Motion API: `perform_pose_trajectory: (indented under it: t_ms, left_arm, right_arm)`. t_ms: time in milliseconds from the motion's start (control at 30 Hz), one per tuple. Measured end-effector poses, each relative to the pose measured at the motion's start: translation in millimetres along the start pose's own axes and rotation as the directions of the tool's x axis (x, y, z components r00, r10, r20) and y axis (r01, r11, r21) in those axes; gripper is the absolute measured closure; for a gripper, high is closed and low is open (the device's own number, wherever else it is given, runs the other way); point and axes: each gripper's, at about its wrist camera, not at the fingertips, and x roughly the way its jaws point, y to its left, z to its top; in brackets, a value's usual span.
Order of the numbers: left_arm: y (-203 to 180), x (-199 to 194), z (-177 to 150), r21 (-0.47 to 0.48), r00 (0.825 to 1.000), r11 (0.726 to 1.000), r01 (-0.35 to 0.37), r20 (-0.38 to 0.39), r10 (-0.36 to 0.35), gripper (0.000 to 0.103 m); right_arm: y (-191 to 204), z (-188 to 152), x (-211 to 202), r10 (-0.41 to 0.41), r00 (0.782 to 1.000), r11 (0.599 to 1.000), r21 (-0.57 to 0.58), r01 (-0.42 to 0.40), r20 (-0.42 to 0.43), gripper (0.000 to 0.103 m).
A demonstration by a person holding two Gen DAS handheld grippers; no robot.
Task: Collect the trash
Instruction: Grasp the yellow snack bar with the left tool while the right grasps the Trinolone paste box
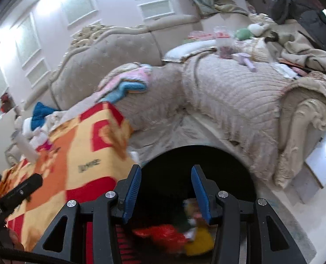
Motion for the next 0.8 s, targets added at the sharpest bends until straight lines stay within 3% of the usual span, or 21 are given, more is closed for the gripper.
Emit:
perform_pose_trajectory:
  t_ms: [167, 267, 367, 467, 567, 667, 733, 800]
  left_arm:
    - [94.8, -50.1, 2.4, -0.041, 0.99, 0.99, -0.135, 0.022, 0.136, 0.039]
    - [159.7, -71.7, -1.4, -0.065, 0.97, 0.969, -0.24, 0.016, 0.241, 0.038]
    - [233.9, -84.5, -7.9, -0.091, 0.931, 0.927, -0.364, -0.016, 0.364, 0.037]
    - [291.5, -81.1, -14.2, -0.152, 0.924, 0.912, -0.382, -0.08, 0.374, 0.037]
    - [300.1, -53.2, -12.0, -0.094, 0.931, 0.931, -0.353, -0.134, 0.34, 0.037]
    - [298.6, -28.9, -11.2, -0.028, 0.901, 0.909, -0.416, -0.148, 0.408, 0.037]
    - [310.4, -15.3, -13.5, -0.061, 0.886, 0.894, -0.444, -0.178, 0.428, 0.038]
    - [323.6, -9.0, -18.7, -0.105, 0.884, 0.889, -0.447, -0.208, 0.42, 0.05]
  right_arm:
    - [72.2, -16.2, 4.9, 0.164, 0.985, 0.977, -0.134, -0.168, -0.047, 0.057]
    - [125.7, -34.3, 13.0, 0.245, 0.962, 0.924, -0.27, -0.27, -0.122, 0.057]
    - [170.5, -56.3, 25.5, 0.259, 0.945, 0.862, -0.394, -0.32, -0.2, 0.057]
    - [192.0, -73.2, 38.7, 0.253, 0.933, 0.831, -0.437, -0.345, -0.255, 0.057]
    - [205.7, -84.2, 46.7, 0.25, 0.929, 0.813, -0.461, -0.355, -0.274, 0.057]
    - [211.7, -88.2, 48.4, 0.254, 0.928, 0.805, -0.471, -0.36, -0.274, 0.057]
    - [215.3, -86.2, 45.5, 0.273, 0.925, 0.808, -0.46, -0.37, -0.265, 0.057]
    - [216.8, -82.2, 40.4, 0.326, 0.912, 0.805, -0.433, -0.405, -0.247, 0.057]
